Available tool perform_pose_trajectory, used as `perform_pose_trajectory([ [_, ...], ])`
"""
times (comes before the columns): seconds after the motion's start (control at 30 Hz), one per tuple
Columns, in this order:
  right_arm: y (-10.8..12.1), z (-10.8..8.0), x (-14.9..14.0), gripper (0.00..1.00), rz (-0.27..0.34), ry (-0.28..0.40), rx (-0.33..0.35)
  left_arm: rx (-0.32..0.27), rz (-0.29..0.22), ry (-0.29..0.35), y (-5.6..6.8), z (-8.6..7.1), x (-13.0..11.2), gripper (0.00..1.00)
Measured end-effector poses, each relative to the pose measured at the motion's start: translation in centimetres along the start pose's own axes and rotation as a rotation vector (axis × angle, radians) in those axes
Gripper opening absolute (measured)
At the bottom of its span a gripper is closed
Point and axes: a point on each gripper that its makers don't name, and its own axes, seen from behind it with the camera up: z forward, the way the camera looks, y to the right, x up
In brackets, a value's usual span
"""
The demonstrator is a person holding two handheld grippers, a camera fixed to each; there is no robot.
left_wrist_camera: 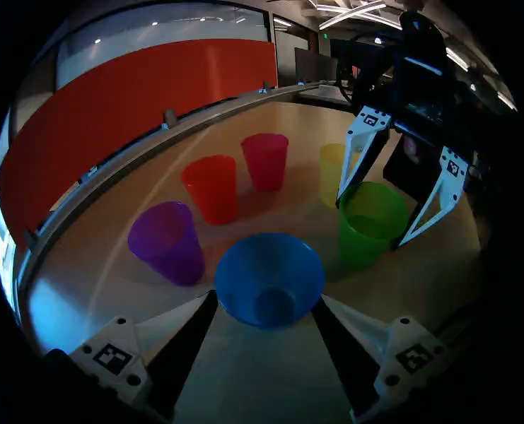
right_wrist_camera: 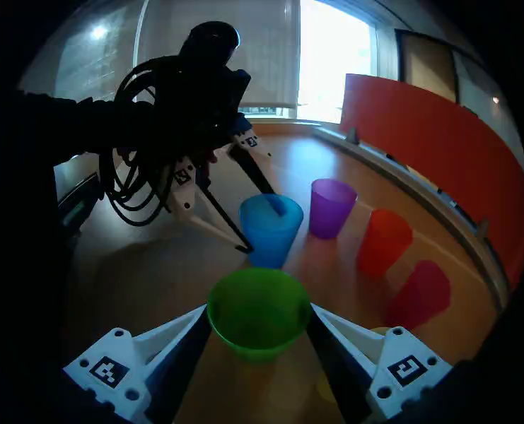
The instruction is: Pour water
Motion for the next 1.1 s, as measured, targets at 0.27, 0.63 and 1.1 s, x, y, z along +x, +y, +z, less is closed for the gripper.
perform_pose_trajectory([
  [0.27,0.1,-0.1,-0.3,0.92,0.007,0.002,-0.005,0.001,-0.008,0.002,0.0,-0.2,0.0,0.96],
  [0.63,0.1,-0.5,-0.3,0.97,0.005,0.006,-0.010,-0.002,-0.003,-0.007,0.3,-0.3,-0.1,0.96],
  [1.1,0.4,-1.6,0.0,1.00,0.002,0.014,-0.030,0.014,-0.008,-0.009,0.0,-1.3,-0.1,0.96],
])
